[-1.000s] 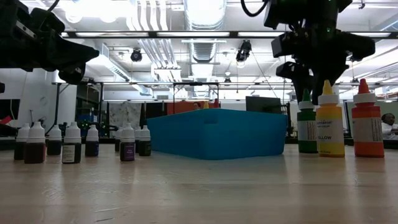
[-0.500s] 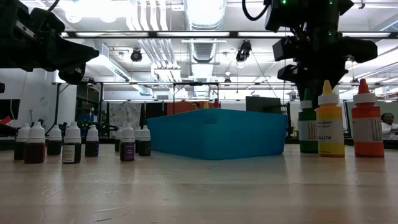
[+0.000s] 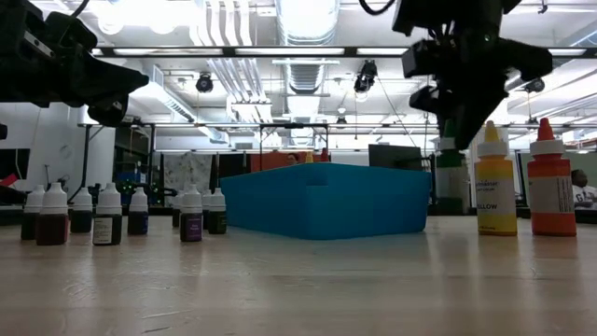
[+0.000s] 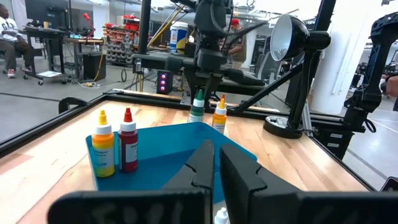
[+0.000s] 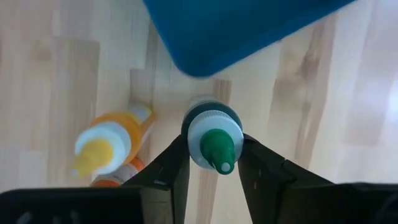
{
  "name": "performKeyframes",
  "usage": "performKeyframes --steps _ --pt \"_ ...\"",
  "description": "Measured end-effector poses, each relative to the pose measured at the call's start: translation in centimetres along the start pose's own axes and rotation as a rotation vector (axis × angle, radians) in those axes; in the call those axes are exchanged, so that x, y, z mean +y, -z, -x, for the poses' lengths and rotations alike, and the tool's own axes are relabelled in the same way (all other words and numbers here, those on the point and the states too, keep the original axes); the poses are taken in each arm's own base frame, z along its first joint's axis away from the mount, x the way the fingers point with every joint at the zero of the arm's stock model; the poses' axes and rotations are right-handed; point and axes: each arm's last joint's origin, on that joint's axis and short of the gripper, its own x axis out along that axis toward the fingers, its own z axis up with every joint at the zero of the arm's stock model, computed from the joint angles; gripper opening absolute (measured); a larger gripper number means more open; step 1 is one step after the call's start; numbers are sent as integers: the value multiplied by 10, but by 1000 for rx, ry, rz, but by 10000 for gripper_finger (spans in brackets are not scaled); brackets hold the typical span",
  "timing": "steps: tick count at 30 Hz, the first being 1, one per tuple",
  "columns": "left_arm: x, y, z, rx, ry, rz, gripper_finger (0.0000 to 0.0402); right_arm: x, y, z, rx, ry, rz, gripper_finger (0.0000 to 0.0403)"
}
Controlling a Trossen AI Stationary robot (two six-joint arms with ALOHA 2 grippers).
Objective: Pick & Place food coloring
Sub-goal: Put the green food coloring bottle into the blue bin
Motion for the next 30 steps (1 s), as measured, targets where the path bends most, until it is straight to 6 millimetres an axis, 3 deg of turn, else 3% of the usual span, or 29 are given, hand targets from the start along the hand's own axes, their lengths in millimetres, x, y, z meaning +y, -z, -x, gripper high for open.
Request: performKeyframes --steps 11,19,30 --pt "0 0 0 0 0 0 0 -8 -25 40 -128 24 -36 106" --pt "0 0 0 0 0 0 0 -13 -46 59 -159 23 -106 106" --pt "0 0 0 0 0 0 0 -19 -73 58 -128 16 -167 107"
